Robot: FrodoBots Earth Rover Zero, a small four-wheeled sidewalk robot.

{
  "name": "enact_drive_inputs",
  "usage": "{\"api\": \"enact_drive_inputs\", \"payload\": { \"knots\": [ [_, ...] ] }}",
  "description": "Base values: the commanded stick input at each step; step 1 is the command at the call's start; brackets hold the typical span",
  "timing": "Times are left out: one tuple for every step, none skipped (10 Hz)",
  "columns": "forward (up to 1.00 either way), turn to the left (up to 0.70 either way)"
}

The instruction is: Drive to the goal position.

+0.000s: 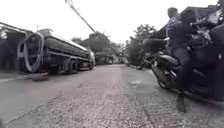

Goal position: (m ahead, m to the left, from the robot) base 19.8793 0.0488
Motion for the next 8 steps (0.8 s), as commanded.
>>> {"api": "enact_drive_inputs", "payload": {
  "knots": [
    [1.00,0.00],
    [1.00,0.00],
    [1.00,0.00],
    [1.00,0.00],
    [1.00,0.00],
    [1.00,0.00],
    [1.00,0.00],
    [1.00,0.00]
  ]
}}
